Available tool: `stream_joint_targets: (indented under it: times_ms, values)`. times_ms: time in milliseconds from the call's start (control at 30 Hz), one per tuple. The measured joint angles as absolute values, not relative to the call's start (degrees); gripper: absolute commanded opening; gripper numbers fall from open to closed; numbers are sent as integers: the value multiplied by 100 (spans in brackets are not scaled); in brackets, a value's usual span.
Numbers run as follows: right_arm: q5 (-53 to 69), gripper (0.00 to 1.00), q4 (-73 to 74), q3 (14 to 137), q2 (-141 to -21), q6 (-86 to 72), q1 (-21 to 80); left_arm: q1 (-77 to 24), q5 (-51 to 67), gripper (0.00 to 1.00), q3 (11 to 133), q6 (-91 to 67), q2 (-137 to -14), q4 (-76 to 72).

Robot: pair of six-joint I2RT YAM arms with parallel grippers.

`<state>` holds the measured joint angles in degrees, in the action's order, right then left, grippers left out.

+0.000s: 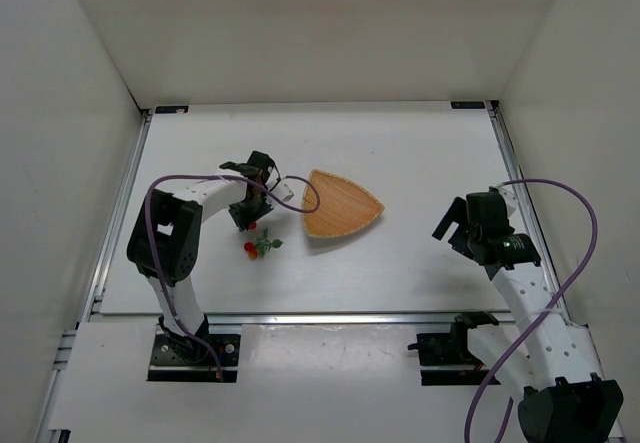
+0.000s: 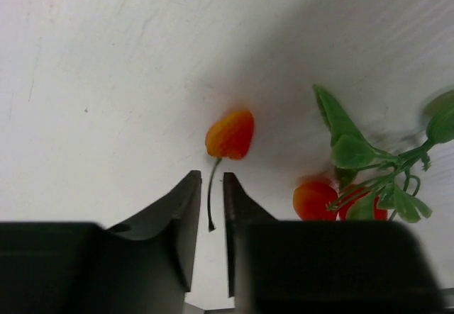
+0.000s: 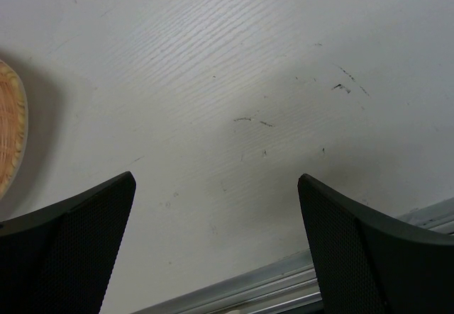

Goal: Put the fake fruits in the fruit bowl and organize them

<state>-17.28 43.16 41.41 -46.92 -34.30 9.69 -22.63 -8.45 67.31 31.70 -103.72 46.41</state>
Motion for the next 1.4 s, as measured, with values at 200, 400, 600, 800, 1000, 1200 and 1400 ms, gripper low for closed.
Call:
stream_joint_targets:
  times_ms: [200,400,600,800,1000,1200,1400]
  values:
    - [-1730,99,4318,4141,-4681,-3430,969,-2261,-873,10,6814,3050,-10388,4628]
    - [-1767,99,4320,4141,-4681,-3430,969,-2276,-1002,10,6869,2880,-10407,4659]
    - [-1769,99,4320,4141,-4681,-3439,969,-2355,-1096,10,7485,2602,-10331,4722]
    - [-1745,99,4318,4134,-4681,-3457,969,-2888,-1118,10,8532,2311,-10261,4687]
    - [-1594,99,4329,4014,-4681,-3516,969,-3697,-1000,10,9909,2123,-11187,4595]
    - [-1516,99,4353,3953,-4584,-3544,969,-4287,-1011,18,10392,2104,-12326,4591]
    - [-1402,99,4348,3955,-4510,-3516,1168,-4436,-937,100,10444,2018,-12431,4875]
